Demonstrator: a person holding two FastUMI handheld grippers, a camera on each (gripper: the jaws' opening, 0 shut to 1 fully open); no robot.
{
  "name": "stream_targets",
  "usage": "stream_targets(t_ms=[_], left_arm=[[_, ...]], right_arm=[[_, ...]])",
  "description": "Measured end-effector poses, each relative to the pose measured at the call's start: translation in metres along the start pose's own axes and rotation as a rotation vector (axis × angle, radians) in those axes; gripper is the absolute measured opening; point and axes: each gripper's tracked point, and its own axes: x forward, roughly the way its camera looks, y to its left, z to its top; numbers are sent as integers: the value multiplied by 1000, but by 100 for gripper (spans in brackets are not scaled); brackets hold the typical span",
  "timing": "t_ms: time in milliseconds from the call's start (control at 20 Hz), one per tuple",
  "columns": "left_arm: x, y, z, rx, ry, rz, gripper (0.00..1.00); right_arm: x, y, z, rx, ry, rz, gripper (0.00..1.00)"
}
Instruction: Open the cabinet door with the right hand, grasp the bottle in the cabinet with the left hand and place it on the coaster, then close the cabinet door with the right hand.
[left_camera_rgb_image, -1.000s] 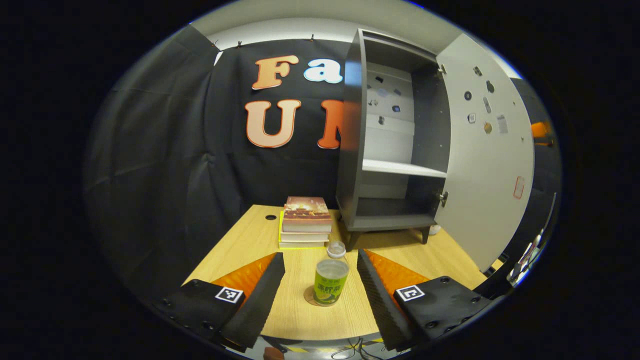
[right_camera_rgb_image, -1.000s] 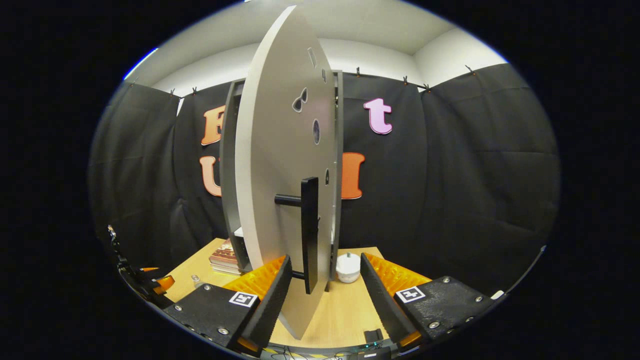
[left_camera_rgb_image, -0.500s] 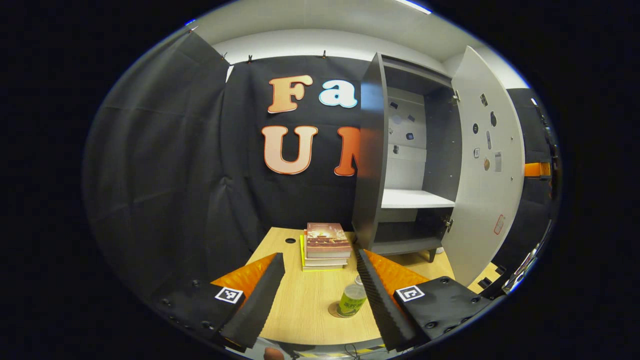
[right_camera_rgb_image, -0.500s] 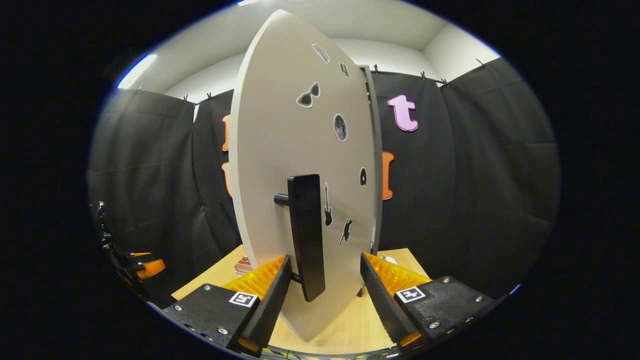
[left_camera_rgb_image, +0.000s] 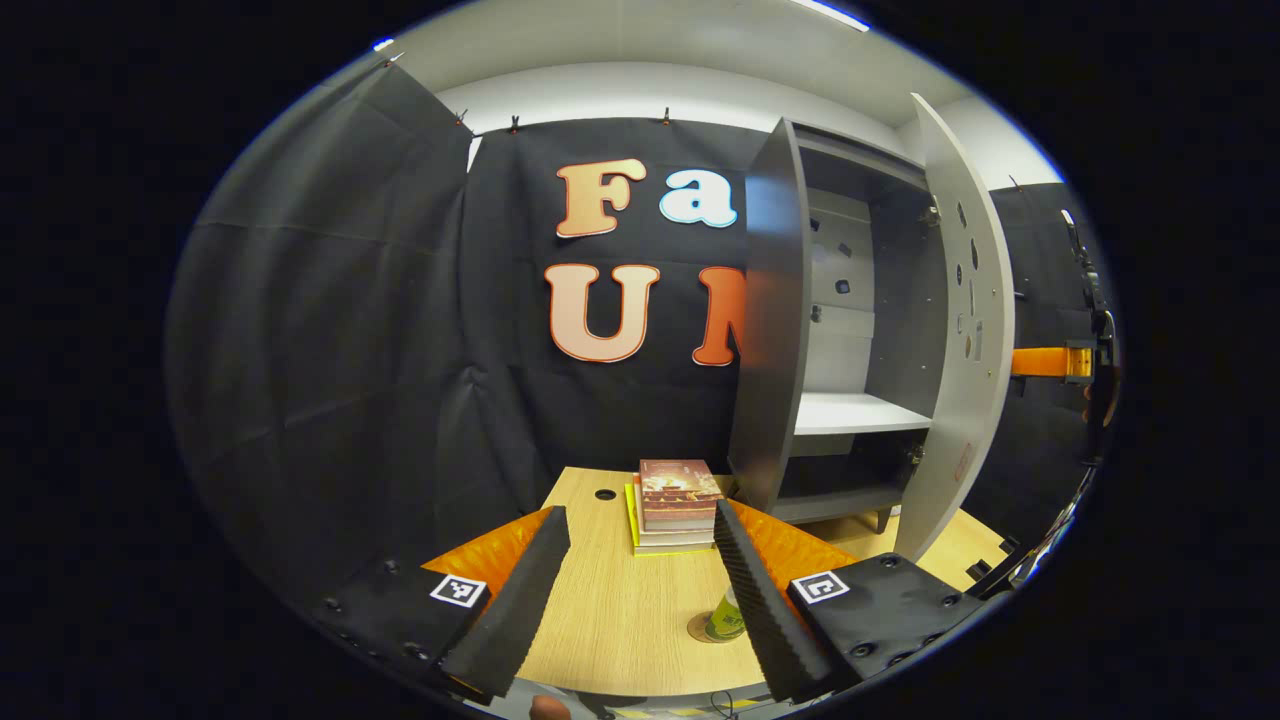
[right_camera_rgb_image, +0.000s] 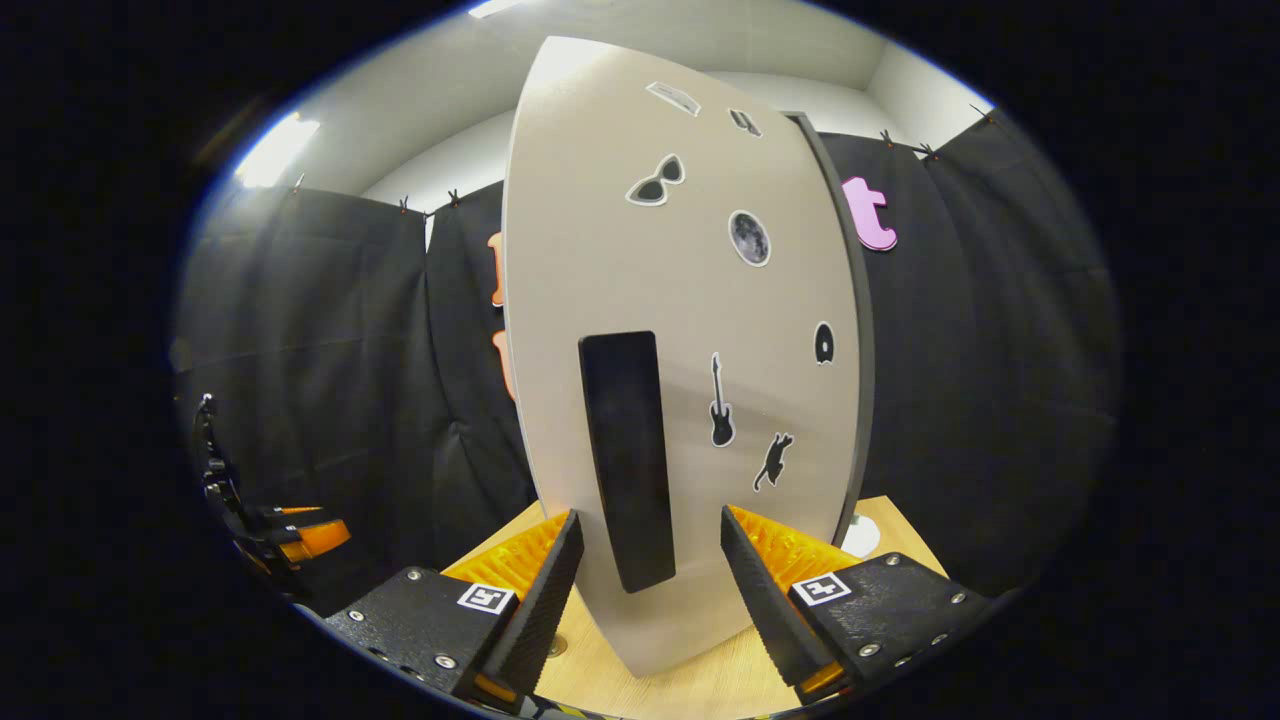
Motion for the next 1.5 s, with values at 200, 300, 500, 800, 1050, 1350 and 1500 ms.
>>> stream_targets(t_ms=[200, 300, 500, 800, 1050, 1350, 1500], left_arm=[[-1, 34, 12, -6, -3, 45, 94], [5, 51, 20, 7, -4, 68, 96], [13, 74, 40, 17, -17, 92, 95], [27, 91, 55, 29, -31, 105, 95], [34, 93, 62, 29, -35, 99, 95], [34, 105, 69, 20, -29, 109, 95], [35, 111, 70, 19, -28, 118, 95]], right_arm=[[24, 13, 7, 0, -24, 3, 86], [42, 18, 11, 21, -29, -6, 86], [68, 23, 12, 62, -30, -16, 90], [80, 21, 19, 98, -52, -35, 86], [83, 24, 19, 94, -49, -39, 86], [92, 26, 21, 75, -45, -53, 86], [93, 26, 22, 68, -47, -69, 86]])
